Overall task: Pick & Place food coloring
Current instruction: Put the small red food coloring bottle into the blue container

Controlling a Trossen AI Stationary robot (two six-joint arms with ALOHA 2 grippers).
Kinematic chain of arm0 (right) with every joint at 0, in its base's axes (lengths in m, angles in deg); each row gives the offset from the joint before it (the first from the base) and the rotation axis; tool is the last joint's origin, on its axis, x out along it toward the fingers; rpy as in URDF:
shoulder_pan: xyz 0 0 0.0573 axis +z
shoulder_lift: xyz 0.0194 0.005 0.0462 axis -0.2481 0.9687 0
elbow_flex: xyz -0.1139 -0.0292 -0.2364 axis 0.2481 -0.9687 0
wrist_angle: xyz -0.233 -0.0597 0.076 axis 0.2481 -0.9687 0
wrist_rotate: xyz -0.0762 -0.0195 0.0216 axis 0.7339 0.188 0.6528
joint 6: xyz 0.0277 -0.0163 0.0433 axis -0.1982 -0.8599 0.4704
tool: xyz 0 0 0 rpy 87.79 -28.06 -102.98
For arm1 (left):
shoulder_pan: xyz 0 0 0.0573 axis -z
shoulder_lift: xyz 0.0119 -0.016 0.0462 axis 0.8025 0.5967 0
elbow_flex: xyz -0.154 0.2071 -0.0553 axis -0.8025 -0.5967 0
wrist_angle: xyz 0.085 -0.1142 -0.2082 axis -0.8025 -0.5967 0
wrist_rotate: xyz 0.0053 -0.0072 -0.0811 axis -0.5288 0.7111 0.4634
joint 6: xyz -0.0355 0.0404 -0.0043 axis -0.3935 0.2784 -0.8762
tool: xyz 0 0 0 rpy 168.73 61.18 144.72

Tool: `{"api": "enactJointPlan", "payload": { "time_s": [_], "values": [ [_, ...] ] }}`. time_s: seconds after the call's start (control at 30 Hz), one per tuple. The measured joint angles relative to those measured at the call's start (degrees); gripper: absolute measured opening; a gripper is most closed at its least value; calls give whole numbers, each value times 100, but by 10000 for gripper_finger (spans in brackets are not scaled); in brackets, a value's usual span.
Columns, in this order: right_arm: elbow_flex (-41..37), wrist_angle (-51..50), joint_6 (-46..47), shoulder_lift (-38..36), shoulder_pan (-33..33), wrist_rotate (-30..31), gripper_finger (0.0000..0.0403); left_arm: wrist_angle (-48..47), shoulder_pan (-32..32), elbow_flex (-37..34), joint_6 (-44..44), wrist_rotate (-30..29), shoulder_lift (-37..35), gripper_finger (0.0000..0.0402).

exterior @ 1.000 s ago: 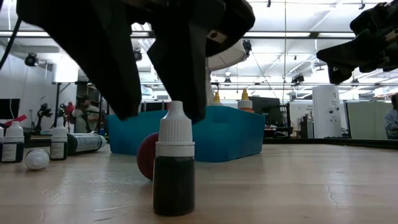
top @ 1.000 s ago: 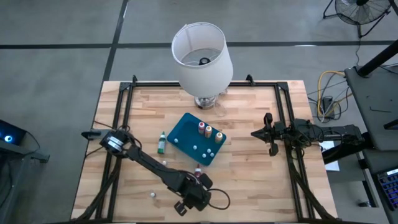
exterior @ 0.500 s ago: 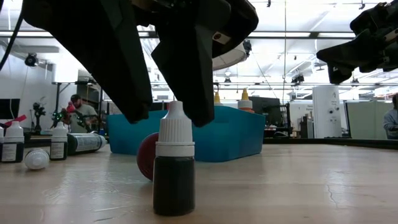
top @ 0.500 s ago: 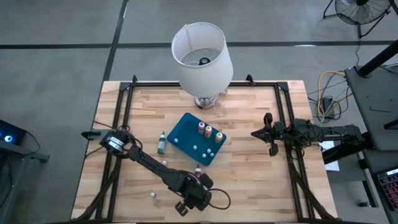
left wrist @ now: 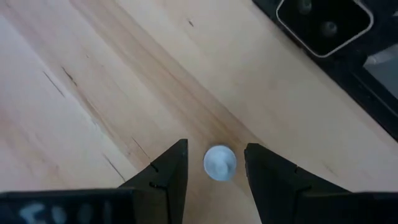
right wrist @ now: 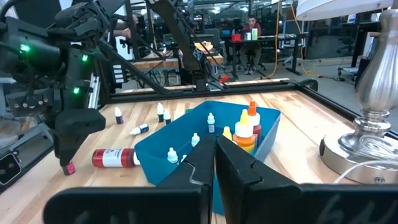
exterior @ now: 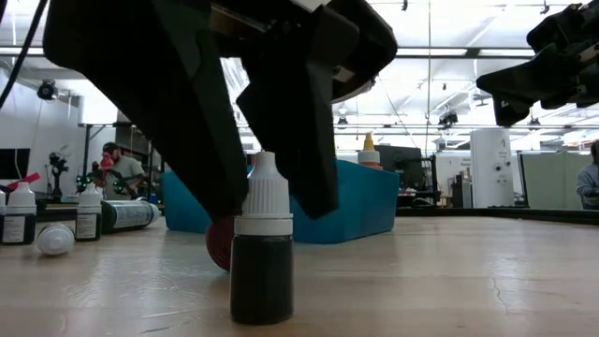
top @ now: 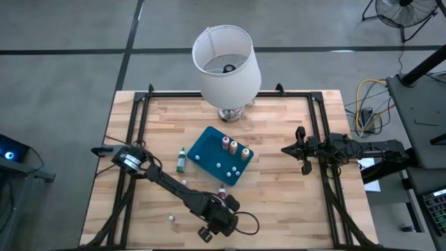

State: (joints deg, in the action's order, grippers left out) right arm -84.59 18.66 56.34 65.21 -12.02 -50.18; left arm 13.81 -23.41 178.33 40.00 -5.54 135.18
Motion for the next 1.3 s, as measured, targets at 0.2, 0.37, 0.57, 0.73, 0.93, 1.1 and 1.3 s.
{"api": "enactJointPlan", "payload": {
  "time_s": [0.2,0.37,0.57,0.73,0.93,1.1,1.3],
  "values": [
    [0,2,-2,0,0,0,8,36,0,-2,-86,-5,28,131],
    [0,2,0,0,-2,1,8,44,-7,-6,-119,-2,29,124],
    [0,2,0,0,0,2,8,44,-28,-11,-123,7,29,66],
    [0,2,0,0,0,0,8,68,-40,-11,-121,28,28,30],
    [0,1,0,0,0,0,8,-290,-75,103,-119,-24,-18,30],
    [0,3,0,0,0,0,8,-1219,-240,665,-121,-272,-236,30],
    [0,8,0,-1,-2,4,8,-2221,-614,1325,-122,-656,-358,30]
  ]
}}
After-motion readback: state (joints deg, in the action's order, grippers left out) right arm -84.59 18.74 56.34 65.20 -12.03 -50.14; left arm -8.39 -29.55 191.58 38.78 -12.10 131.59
